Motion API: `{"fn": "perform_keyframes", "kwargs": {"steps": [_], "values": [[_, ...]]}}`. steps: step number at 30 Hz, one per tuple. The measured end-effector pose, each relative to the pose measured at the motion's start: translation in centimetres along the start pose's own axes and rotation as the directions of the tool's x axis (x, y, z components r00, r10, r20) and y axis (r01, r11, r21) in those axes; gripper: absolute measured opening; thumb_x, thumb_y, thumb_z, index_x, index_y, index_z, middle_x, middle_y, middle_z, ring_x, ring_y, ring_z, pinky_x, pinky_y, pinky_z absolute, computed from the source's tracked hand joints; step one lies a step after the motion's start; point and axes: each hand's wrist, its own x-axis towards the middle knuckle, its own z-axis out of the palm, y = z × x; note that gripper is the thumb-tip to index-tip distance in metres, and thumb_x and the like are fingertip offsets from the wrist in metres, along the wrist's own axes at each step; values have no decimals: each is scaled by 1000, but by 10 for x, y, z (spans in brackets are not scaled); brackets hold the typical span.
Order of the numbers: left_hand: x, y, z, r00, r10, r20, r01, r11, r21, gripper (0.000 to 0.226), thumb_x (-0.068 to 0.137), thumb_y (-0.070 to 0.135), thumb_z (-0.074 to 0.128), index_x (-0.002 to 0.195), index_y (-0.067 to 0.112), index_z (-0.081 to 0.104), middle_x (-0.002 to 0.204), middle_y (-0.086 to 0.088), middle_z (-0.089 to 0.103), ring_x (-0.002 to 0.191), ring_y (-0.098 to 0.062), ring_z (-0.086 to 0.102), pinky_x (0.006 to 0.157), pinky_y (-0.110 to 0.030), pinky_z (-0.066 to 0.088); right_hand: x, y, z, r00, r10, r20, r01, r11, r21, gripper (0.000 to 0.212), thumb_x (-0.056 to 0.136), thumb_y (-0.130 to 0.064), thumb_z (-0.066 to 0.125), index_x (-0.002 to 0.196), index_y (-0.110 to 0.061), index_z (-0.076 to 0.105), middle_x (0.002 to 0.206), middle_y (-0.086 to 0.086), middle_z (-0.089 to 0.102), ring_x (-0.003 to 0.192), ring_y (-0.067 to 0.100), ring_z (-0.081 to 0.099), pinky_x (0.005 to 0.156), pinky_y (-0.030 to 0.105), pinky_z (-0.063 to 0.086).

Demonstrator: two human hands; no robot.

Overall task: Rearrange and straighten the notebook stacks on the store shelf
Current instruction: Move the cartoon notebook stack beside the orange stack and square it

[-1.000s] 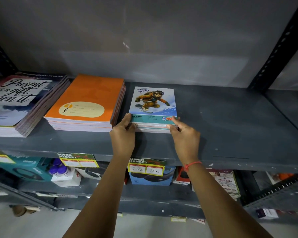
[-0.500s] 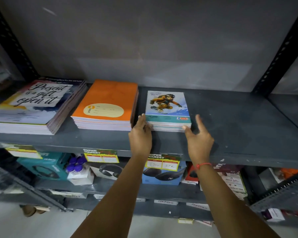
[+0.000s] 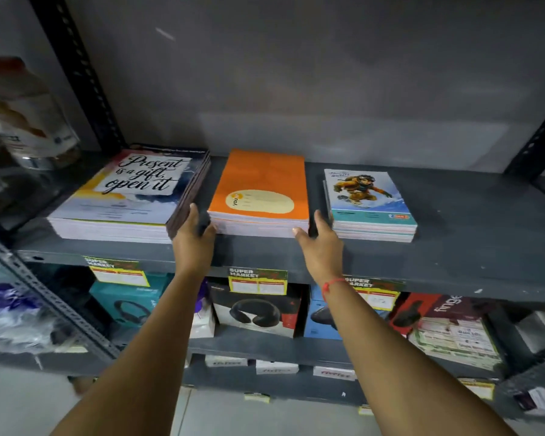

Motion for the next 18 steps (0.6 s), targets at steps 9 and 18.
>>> {"fn": "perform_keyframes", "kwargs": {"steps": [9,18], "values": [[10,0,7,998,55,-6,-56,993,-101,43,95,16,44,138,13,42,134,-14,57,113,-21,54,89,-22,36,14,2,12,994,-39,-106,41,999,13,56,89,-25,58,140,-14,39,140,8,52,128,22,49,110,33,38],[16,-5,7,1000,2,-11,-5,959,-283,37,93,21,51,128,11,54,133,-7,58,124,-18,52,104,-26,39,18,9,21,988,-17,-151,39,989,146,60,85,-25,64,139,-14,41,137,7,54,126,16,51,106,28,40]]}}
